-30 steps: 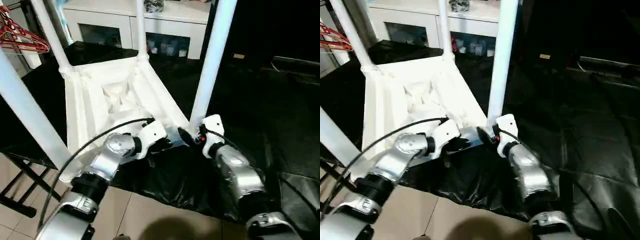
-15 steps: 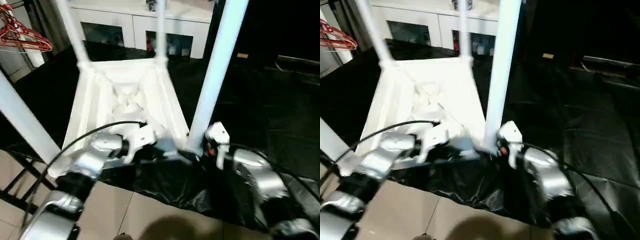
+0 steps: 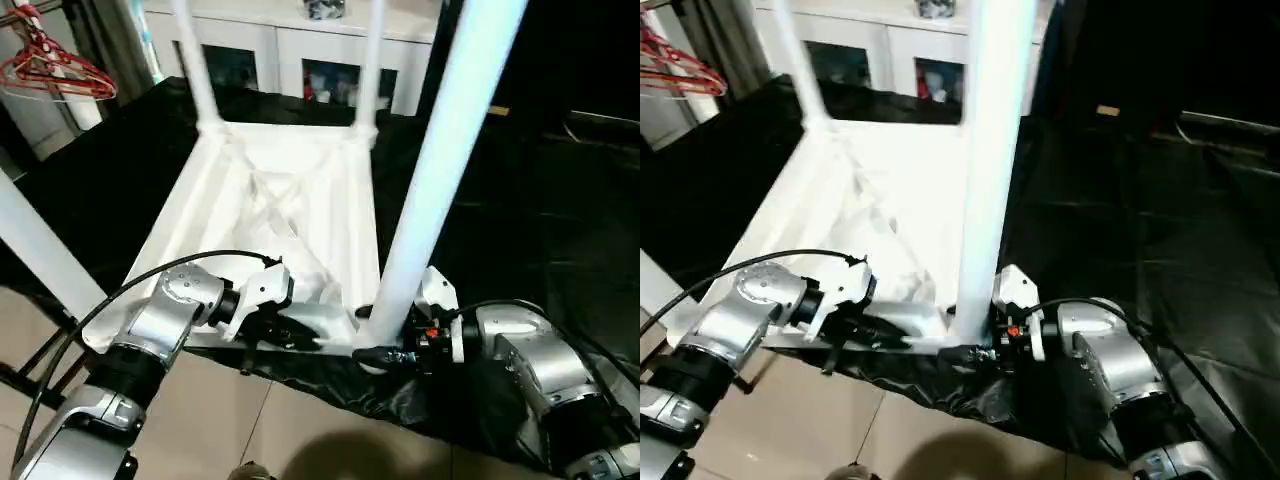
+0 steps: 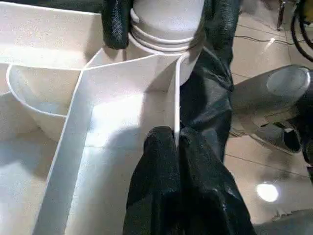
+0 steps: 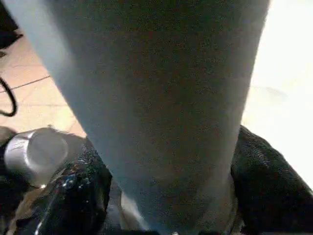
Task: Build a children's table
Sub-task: Rotate leg to tighten
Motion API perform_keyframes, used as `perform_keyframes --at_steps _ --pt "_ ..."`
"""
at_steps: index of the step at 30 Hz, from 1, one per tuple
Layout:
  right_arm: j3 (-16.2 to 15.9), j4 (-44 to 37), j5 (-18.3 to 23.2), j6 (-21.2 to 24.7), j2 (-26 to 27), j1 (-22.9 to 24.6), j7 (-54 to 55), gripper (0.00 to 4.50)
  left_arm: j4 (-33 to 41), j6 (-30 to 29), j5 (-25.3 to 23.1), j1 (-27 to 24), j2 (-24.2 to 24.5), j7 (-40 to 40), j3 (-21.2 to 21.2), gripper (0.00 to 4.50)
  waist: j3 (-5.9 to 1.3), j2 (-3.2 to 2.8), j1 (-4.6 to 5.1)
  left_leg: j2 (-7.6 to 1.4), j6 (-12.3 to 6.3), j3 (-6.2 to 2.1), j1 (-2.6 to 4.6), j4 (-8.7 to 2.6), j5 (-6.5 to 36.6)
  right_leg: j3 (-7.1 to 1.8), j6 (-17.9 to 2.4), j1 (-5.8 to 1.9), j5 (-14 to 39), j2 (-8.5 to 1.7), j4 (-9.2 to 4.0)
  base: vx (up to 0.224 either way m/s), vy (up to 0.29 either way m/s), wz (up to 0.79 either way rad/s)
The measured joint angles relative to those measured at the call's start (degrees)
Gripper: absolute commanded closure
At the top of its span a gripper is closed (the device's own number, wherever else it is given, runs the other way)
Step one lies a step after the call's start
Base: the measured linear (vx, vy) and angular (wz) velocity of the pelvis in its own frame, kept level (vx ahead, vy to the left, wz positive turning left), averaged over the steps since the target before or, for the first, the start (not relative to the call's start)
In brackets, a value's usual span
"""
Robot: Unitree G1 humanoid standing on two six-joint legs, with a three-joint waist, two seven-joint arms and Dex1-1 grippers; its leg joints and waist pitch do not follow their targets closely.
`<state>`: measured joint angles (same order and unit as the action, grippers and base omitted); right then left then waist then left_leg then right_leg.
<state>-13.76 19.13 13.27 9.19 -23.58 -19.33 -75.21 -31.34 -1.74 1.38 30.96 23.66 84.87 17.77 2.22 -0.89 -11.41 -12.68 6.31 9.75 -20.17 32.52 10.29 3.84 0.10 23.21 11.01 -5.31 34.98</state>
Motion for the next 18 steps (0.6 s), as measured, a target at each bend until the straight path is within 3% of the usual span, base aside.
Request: perform_keyframes --at_steps 3,11,18 --pt "-0.2 -0.3 0.1 0.7 -0.1 0.0 -0.3 1.84 0.0 0.1 0.0 0.0 0.1 0.6 0.1 4.50 0.01 0.02 -0.09 0.00 0.00 0.01 -0.02 0.06 0.0 -0.01 0.0 0.00 0.0 0.00 0.01 0.000 0.000 0.00" --pt "0.1 -0.9 0.4 1.9 -0.4 0.3 -0.3 1.93 0.0 0.2 0.1 0.0 -0.2 0.1 0.1 4.50 0.03 0.06 -0.23 -0.01 0.00 0.01 -0.05 0.10 0.0 0.00 0.0 0.00 0.0 -0.01 0.04 0.000 0.000 0.00" --pt "4.5 3.1 -0.7 -0.5 4.5 0.8 11.3 1.94 -0.5 3.1 -3.2 0.1 -2.3 -10.7 -0.2 4.50 0.06 0.20 0.36 -0.02 0.02 0.04 0.01 0.07 0.0 -0.05 -0.1 -0.11 -0.1 0.00 0.16 0.000 0.000 0.00"
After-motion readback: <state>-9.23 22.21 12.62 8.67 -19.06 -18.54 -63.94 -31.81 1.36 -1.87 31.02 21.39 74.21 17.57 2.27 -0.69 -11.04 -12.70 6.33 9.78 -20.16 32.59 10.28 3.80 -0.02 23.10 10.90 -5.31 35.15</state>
